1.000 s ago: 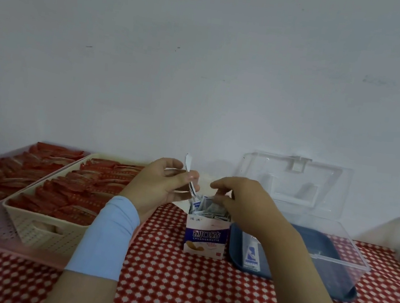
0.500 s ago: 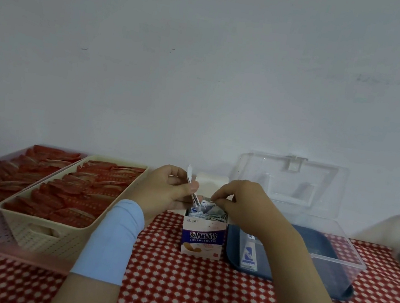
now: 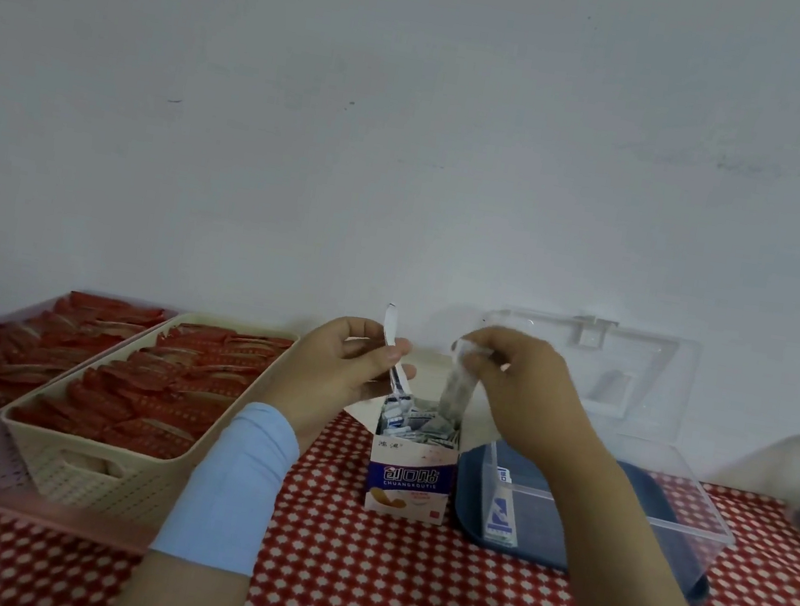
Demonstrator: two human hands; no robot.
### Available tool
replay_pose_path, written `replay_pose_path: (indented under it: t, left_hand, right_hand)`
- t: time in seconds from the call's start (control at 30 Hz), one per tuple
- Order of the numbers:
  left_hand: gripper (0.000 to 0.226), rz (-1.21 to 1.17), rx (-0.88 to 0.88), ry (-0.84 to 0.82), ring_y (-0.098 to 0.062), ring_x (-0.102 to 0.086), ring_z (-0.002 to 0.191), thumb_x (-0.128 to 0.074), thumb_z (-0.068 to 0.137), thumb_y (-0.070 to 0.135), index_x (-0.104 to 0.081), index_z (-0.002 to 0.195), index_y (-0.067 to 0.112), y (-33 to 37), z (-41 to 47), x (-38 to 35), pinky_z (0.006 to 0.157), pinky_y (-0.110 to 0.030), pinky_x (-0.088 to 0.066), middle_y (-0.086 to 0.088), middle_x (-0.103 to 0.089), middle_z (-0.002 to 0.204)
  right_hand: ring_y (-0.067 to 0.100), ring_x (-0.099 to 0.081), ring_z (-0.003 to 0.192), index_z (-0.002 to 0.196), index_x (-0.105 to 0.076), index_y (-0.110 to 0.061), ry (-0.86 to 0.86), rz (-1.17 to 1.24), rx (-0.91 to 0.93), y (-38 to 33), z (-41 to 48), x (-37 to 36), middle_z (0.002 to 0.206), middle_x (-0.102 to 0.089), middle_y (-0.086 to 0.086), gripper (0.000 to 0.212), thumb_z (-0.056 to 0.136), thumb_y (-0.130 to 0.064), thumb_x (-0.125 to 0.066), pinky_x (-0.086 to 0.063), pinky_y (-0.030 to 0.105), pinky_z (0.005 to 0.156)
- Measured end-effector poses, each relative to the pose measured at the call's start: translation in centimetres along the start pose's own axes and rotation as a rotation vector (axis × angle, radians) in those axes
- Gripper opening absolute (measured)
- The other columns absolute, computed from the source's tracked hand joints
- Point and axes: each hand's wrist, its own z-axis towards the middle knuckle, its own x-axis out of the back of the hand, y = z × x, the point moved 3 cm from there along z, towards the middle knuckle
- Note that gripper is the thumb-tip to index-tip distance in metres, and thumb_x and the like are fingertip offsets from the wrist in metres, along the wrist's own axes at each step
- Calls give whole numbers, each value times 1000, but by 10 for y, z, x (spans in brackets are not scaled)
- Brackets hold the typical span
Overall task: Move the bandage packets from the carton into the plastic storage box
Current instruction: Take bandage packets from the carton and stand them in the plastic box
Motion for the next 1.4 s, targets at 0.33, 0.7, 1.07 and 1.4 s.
replay_pose_path:
  t: [0.33, 0.7, 1.07, 1.4]
  left_hand:
    - [46, -140, 127, -332, -32, -71, 95, -61, 86, 17, -56, 126, -6, 0, -14, -24, 82, -41, -61, -23, -70, 111]
    - [37, -338, 271, -425, -26, -74, 92, -53, 90, 22, -62, 122, 5, -8, -19, -39, 73, -36, -62, -16, -72, 110]
    - [32, -454, 245, -269, -20, -73, 81, -63, 83, 27, -70, 105, 5, -10, -11, -42, 65, -33, -62, -11, -72, 95]
    - [36, -496, 232, -258, -23, -73, 97, -60, 84, 30, -70, 112, 10, -9, -13, -47, 77, -36, -60, -10, -73, 110]
  right_hand:
    - [2, -67, 70, 90, -77, -12, -76, 505, -8, -29, -12, 15, 84, -77, -1, 17, 91, 0, -64, -49, 12, 62]
    - [7, -66, 66, 117, -71, -11, -191, 627, -15, -24, -15, 9, 83, -71, 7, 31, 88, 2, -69, -52, 18, 63]
    - [-6, -59, 108, 88, -64, -33, -212, 253, 75, -31, -18, 10, 133, -54, -23, 21, 76, -32, -82, -48, 22, 90]
    - [-4, -56, 106, 78, -57, -28, -182, 56, 220, -38, -22, 9, 112, -60, -18, 38, 61, -33, -90, -37, 1, 84]
